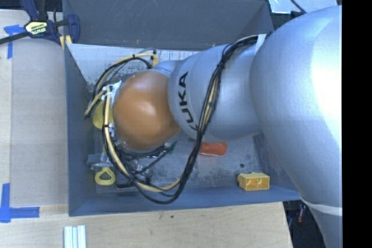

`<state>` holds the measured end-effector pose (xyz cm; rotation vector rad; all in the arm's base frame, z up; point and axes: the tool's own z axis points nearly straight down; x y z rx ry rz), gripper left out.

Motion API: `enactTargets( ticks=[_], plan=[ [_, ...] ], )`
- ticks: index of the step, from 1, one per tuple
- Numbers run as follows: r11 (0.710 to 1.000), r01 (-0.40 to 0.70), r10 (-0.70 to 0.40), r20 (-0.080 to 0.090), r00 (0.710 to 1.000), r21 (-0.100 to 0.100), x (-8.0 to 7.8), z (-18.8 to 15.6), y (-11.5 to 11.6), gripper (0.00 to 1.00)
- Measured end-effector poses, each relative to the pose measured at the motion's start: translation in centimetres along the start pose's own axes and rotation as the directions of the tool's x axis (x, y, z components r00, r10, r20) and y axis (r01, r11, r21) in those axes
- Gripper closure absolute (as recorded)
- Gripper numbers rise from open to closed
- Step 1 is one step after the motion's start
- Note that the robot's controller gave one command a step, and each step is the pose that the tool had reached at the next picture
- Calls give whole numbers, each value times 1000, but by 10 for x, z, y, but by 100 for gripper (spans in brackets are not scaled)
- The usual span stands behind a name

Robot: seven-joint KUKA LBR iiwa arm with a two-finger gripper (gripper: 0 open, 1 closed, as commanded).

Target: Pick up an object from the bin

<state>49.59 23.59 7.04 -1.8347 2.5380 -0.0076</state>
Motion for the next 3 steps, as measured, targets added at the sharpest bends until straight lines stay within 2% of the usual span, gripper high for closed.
enactTargets(
  ticks=[1, 2, 3],
  plan=[
    [997, 81, -81, 16, 997, 10, 12, -4, -16, 100],
    [997, 80, -80, 16, 997, 10, 12, -4, -16, 100],
    [997, 80, -80, 8, 997, 1, 14, -31, -14, 100]
  ],
)
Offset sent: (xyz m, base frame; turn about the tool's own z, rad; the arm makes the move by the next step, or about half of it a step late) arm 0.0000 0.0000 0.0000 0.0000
